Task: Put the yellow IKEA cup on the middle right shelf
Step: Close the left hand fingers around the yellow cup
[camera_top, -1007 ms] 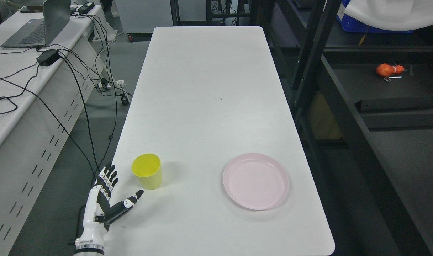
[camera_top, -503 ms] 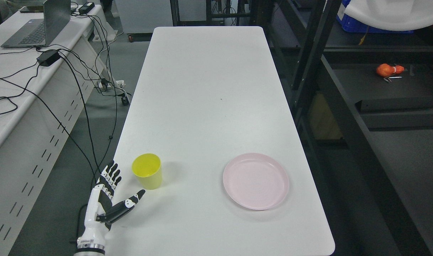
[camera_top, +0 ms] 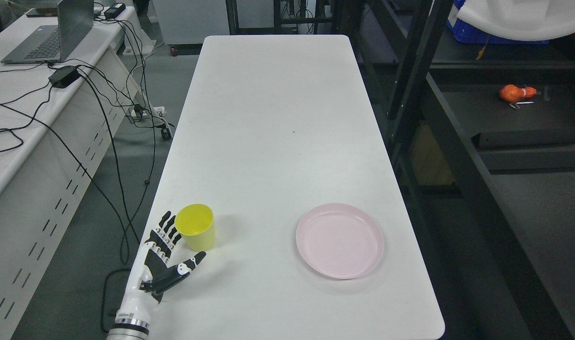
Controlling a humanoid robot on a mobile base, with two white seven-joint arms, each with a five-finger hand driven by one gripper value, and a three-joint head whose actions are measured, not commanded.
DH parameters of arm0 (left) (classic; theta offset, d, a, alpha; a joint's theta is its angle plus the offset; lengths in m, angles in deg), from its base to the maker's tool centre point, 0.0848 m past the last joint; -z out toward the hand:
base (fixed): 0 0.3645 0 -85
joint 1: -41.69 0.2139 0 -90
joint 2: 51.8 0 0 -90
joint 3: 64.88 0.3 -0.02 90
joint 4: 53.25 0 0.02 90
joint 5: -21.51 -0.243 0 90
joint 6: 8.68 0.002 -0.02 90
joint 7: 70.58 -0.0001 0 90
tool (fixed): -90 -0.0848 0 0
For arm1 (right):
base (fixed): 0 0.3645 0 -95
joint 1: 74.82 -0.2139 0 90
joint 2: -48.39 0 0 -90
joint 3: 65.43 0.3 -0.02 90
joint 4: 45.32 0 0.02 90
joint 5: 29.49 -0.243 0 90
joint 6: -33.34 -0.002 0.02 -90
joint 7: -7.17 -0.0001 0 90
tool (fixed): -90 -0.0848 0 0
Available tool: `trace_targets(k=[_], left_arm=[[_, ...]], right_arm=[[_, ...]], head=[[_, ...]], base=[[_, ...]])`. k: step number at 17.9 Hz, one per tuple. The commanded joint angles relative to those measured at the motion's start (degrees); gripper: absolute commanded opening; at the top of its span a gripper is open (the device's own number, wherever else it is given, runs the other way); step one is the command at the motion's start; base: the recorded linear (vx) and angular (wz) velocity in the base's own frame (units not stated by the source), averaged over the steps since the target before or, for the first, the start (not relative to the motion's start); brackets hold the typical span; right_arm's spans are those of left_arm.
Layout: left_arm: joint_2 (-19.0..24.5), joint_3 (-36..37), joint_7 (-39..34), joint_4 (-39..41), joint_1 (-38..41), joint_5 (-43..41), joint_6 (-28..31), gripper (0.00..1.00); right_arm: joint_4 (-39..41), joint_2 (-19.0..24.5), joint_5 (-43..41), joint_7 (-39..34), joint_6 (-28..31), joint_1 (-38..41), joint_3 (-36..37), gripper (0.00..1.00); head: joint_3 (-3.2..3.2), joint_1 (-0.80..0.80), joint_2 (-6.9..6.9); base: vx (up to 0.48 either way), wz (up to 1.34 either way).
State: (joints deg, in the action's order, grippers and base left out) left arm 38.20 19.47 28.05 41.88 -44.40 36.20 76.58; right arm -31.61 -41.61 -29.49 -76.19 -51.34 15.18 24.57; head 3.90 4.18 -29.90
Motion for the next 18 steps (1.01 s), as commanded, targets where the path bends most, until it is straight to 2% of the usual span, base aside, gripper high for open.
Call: trace_targets(k=[1, 10, 18], left_arm=[[1.0, -1.02, 0.16, -7.31, -3.28, 1.48, 0.51, 0.99], [1.14, -0.94, 0.25, -19.44, -14.71, 1.21, 2.09, 0.99], [1.0, 0.91, 0.42, -26.83, -20.6, 1.3, 2.27, 0.98]], right_arm=[[0.0, -1.0, -1.41, 0.04, 0.04, 0.79, -0.97, 0.99], [0.0, -1.0, -1.41, 0.04, 0.04, 0.79, -0.97, 0.99], [0.0, -1.0, -1.41, 0.04, 0.04, 0.79, -0.97, 0.99]], head=[[0.0, 0.0, 0.0], [0.0, 0.0, 0.0], [0.0, 0.0, 0.0]], base=[[0.0, 0.0], [0.0, 0.0], [0.005, 0.0]])
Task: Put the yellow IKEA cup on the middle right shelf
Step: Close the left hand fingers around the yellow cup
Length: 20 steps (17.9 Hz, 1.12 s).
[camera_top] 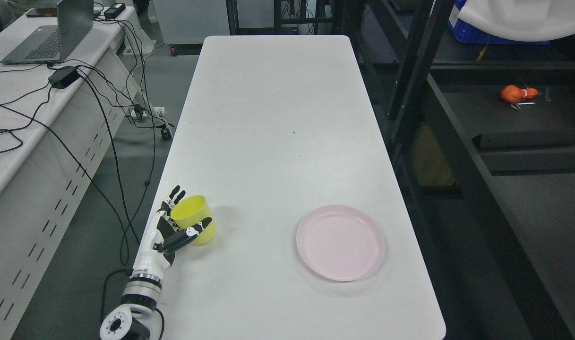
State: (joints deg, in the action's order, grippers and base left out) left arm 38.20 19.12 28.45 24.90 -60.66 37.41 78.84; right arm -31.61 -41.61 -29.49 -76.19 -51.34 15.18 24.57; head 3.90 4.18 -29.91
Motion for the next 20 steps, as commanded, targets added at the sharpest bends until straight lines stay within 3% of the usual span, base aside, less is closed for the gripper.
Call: trace_targets(k=[1, 3, 5, 7, 8, 9, 12, 20], left_arm=[[1.0, 1.35, 0.11, -10.47, -5.22, 0.01, 0.01, 0.97], [1.0, 1.35, 0.12, -10.74, -5.93, 0.18, 0.01, 0.88], [1.0, 0.56, 0.12, -10.57, -5.85, 0.71, -0.86, 0.67], [1.0, -0.41, 0.38, -10.21, -5.32, 3.5, -5.32, 0.32], [1.0, -0.15, 0.38, -10.39, -4.71, 7.79, -11.7, 0.03], [1.0, 0.38, 0.38, -10.3, -4.71, 9.31, -14.11, 0.0], [1.0, 0.82, 0.38, -7.16, -4.18, 9.24, -13.88, 0.0], [1.0, -1.03, 0.29, 4.45, -1.46, 9.24, -0.44, 0.0]], right_arm=[[0.0, -1.0, -1.41, 0.04, 0.04, 0.79, -0.97, 0.99], [0.0, -1.0, -1.41, 0.04, 0.04, 0.79, -0.97, 0.99], [0.0, -1.0, -1.41, 0.04, 0.04, 0.79, -0.97, 0.99], [0.0, -1.0, -1.41, 0.04, 0.04, 0.79, -0.97, 0.99], [0.0, -1.0, -1.41, 0.04, 0.04, 0.79, -0.97, 0.99], [0.0, -1.0, -1.41, 0.04, 0.04, 0.79, -0.97, 0.99], [0.0, -1.0, -1.41, 0.04, 0.04, 0.79, -0.97, 0.99], [0.0, -1.0, -1.41, 0.04, 0.04, 0.79, -0.97, 0.99]], head=[[0.0, 0.0, 0.0], [0.0, 0.0, 0.0], [0.0, 0.0, 0.0], [0.0, 0.0, 0.0], [0.0, 0.0, 0.0], [0.0, 0.0, 0.0], [0.0, 0.0, 0.0], [0.0, 0.0, 0.0]], base=[[0.0, 0.0], [0.0, 0.0], [0.0, 0.0], [0.0, 0.0], [0.0, 0.0], [0.0, 0.0], [0.0, 0.0], [-0.002, 0.0]])
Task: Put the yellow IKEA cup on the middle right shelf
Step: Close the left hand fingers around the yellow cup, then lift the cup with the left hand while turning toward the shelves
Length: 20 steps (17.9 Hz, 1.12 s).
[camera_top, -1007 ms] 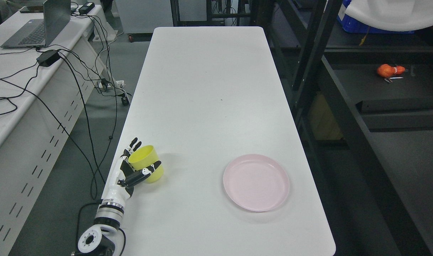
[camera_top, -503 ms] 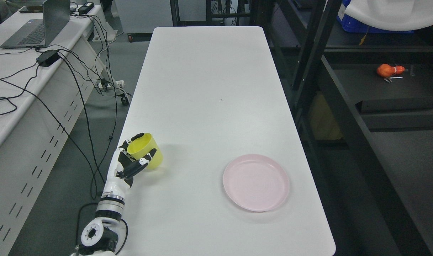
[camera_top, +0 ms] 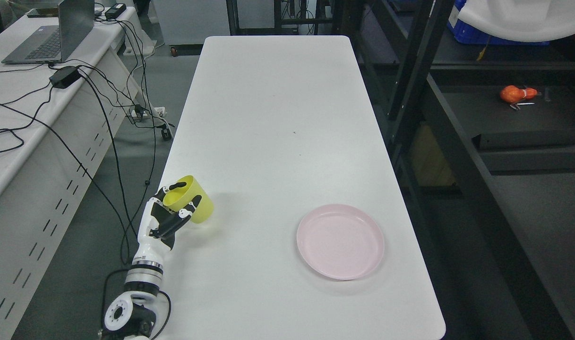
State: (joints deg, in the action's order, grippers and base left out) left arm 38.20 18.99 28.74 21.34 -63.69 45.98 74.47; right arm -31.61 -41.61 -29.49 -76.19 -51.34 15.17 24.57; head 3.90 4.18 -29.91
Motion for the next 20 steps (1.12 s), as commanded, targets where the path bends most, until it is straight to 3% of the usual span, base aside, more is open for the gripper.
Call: trace_targets(k=[1, 10, 20], left_arm=[[1.0, -0.64, 0.0, 9.25, 2.1, 0.76, 4.46, 0.0], [1.0, 0.86, 0.0, 11.9, 3.77, 0.67, 5.7, 0.0], [1.0, 9.03, -0.7, 16.38, 7.64, -1.88, 5.88, 0.02]], right_arm=[[0.0, -1.0, -1.41, 0.04, 0.04, 0.79, -0.97, 0.99], [0.0, -1.0, -1.41, 0.04, 0.04, 0.79, -0.97, 0.99], [0.0, -1.0, -1.41, 0.04, 0.04, 0.79, -0.97, 0.99]], head=[[0.0, 0.0, 0.0], [0.0, 0.0, 0.0], [0.0, 0.0, 0.0]], base=[[-0.016, 0.0], [-0.069, 0.0], [-0.17, -0.19]])
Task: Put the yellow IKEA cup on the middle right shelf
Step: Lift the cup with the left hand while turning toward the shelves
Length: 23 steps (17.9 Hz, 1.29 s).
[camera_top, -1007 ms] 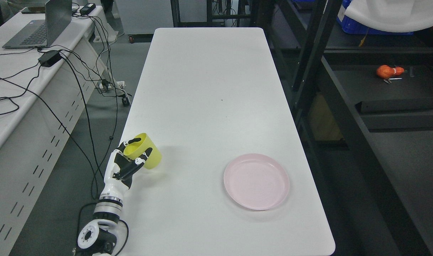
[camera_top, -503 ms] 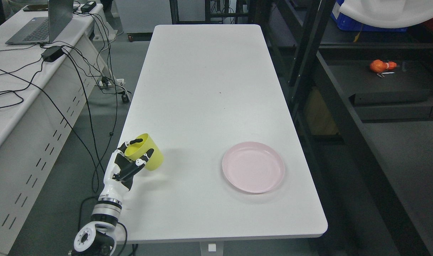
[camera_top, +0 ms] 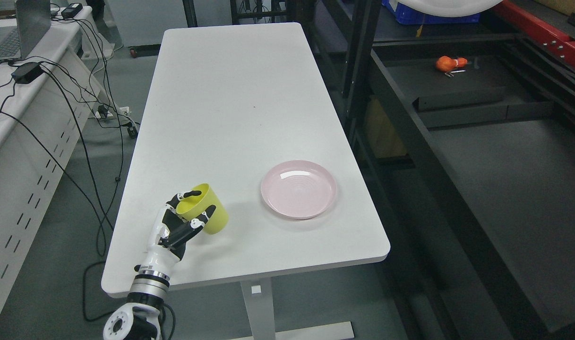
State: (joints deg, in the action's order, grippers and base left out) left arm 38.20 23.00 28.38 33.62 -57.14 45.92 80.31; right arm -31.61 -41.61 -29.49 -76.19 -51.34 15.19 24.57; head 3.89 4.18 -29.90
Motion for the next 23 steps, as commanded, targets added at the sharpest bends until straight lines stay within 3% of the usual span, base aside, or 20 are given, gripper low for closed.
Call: trace_targets(k=[1, 23], left_arm=[[1.0, 5.2, -0.52, 4.01, 0.66, -1.91, 0.21, 0.02], [2.11, 7.05, -0.08, 4.27, -1.36, -2.61, 1.53, 0.02]], right_arm=[[0.0, -1.0, -1.41, 0.04, 0.04, 0.78, -0.97, 0.99], [0.0, -1.0, -1.41, 0.04, 0.04, 0.78, -0.97, 0.99]], head=[[0.0, 0.0, 0.0], [0.0, 0.0, 0.0]], base=[[-0.168, -0.15], [-0.229, 0.06]])
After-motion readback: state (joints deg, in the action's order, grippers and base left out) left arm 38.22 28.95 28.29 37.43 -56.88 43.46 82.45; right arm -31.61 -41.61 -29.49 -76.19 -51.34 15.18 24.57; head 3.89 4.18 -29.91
